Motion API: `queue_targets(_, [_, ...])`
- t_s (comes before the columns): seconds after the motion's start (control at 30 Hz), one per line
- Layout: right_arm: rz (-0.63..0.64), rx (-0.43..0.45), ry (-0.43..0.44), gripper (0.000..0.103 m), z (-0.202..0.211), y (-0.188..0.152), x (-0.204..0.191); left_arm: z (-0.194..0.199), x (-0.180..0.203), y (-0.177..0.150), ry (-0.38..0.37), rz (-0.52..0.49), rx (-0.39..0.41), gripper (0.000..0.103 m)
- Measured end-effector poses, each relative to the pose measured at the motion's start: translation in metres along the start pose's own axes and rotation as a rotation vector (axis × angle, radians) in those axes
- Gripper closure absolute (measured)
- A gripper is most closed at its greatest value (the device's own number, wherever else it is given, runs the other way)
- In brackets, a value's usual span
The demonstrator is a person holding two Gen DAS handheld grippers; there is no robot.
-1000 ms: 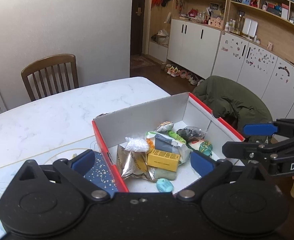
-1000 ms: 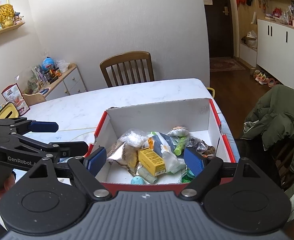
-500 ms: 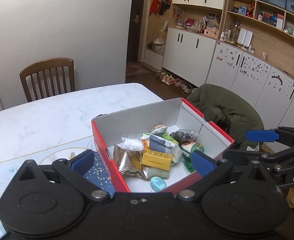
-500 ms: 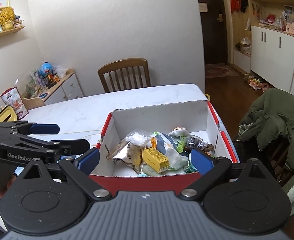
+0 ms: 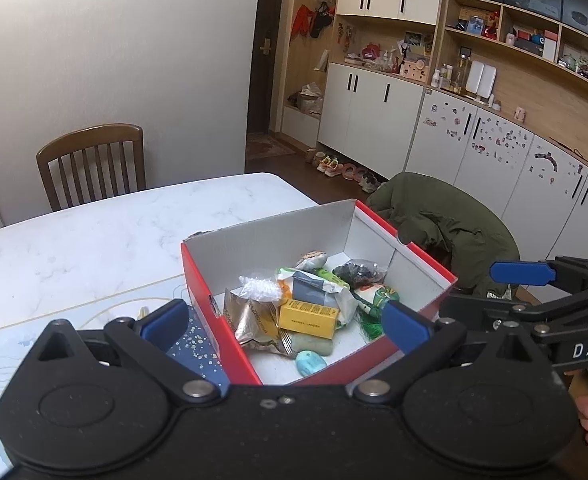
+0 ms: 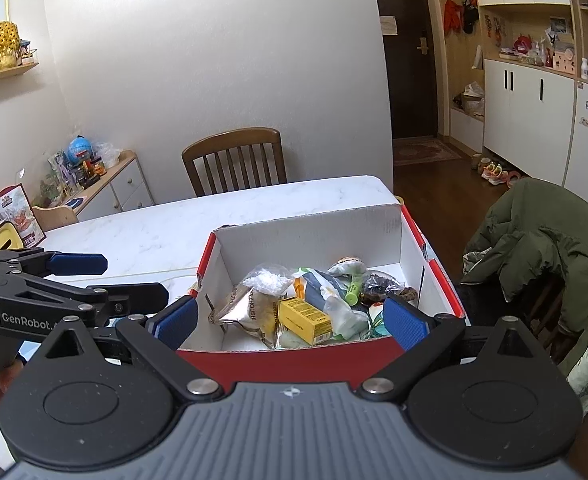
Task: Organize objects
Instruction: 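Withdraw both grippers up and away from the shoebox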
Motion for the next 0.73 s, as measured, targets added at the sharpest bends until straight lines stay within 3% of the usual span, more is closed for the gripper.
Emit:
queue_targets(0.33, [-0.004,-0.005,0.0,0.003,0.001,-0.002,-0.004,0.001,-0.004,-0.004,0.051,-0.015,0.0,0.0])
queue_targets(0.73, [-0.008,-0.014,0.0,0.003,-0.002,-0.005,-0.008,-0.002,-0.013,-0.007,0.034,-0.002,-0.015,0.0])
Point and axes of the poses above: each gripper's, at about its wrist camera, not at the fingertips, and z roughly against the way its jaws point, x to its right, y to its top, the point moved 4 cm from there along -z, roughly the way its jaws point, and after that the axes turned 4 degrees about -z, right-handed, at the moved point
